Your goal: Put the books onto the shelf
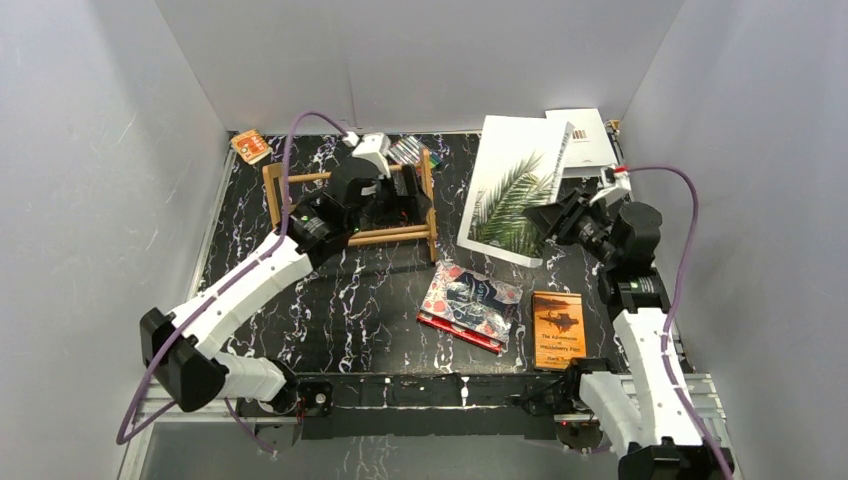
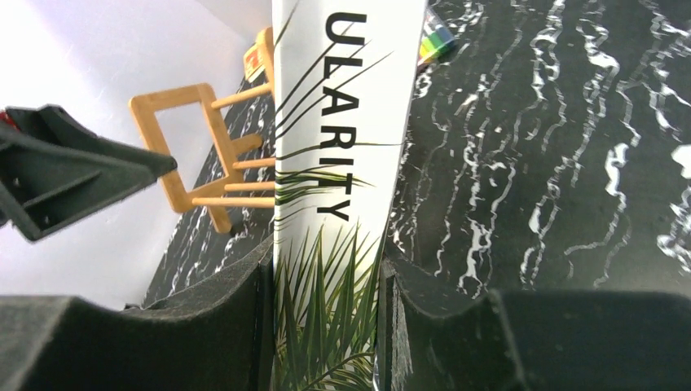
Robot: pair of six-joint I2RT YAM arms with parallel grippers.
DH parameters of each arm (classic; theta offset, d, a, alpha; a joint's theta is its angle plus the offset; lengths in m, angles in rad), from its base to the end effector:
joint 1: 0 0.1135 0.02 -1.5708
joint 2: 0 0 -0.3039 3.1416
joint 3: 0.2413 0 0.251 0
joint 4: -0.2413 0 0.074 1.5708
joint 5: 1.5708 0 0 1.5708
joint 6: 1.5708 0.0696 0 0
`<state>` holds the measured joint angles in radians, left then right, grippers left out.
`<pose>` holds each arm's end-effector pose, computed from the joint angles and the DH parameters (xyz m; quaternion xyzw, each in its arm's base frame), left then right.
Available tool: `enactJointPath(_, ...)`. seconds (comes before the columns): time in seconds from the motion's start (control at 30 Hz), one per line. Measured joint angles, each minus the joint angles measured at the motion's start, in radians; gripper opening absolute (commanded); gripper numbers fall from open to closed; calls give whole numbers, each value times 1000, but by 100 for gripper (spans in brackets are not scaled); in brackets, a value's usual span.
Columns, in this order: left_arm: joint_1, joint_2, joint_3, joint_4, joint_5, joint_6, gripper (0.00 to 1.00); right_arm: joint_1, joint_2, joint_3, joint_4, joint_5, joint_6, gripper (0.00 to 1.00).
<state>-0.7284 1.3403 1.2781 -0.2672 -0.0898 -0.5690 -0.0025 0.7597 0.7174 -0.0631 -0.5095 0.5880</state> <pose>0.2528 -0.2171 0.4077 0.0387 0.8122 -0.3219 0.4851 0.1798 0.0335 0.3582 0.0481 0.7373 0.3662 0.5657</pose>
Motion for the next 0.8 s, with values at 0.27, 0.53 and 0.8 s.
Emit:
enactJointPath(0.27, 127, -82, 9, -160, -150, 1, 89, 347, 179, 183, -64, 213, -70, 43)
enactJointPath(0.53, 182, -221, 48, -336, -268, 19, 92, 634, 316, 372, -76, 428, -108, 42)
enactJointPath(0.8, 200, -273, 114, -404, -275, 8, 94, 940, 499, 436, 11, 768, -230, 42)
